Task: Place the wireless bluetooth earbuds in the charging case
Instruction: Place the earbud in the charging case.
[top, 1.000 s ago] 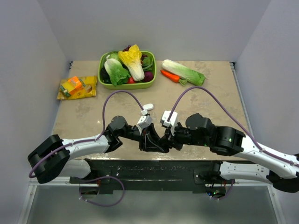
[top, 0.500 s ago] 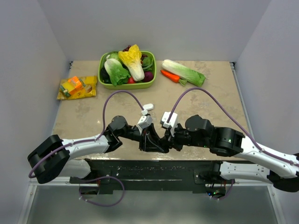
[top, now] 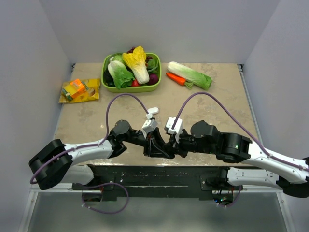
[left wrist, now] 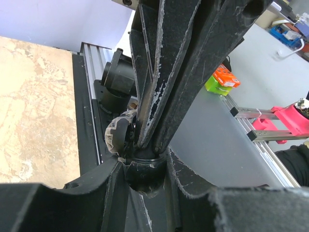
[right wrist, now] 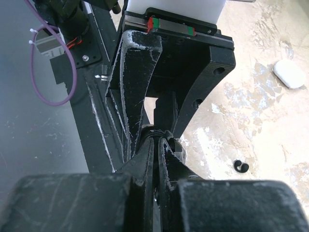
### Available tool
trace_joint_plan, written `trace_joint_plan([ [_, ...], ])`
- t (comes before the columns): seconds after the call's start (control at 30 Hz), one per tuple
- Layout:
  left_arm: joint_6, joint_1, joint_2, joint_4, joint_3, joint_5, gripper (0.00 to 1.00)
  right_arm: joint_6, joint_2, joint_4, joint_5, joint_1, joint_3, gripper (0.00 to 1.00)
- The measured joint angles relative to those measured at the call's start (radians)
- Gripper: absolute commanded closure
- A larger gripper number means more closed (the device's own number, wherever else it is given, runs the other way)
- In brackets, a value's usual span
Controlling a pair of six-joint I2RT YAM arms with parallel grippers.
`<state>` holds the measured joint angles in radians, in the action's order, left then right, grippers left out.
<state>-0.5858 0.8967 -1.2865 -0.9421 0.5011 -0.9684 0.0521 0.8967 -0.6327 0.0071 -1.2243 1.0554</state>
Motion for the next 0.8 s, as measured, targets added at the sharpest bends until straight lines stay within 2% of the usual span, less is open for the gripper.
trace_joint_plan([
  [0.07,-0.006,0.0,-0.006,-0.013,0.002,-0.004,1.0,0.0,0.0,0.002,0.0,-0.001,0.0,1.0],
  [0.23,-0.009,-0.001,-0.014,-0.024,0.004,-0.008,1.0,0.01,0.0,0.005,0.003,-0.001,-0.001,0.75],
  [0.63,-0.009,0.001,-0.019,-0.055,0.008,-0.001,1.0,0.061,-0.072,0.052,0.088,-0.005,-0.001,0.6],
  [0.8,0.0,0.001,-0.018,-0.058,0.006,0.033,1.0,0.111,-0.142,0.08,0.263,-0.006,-0.002,0.56],
])
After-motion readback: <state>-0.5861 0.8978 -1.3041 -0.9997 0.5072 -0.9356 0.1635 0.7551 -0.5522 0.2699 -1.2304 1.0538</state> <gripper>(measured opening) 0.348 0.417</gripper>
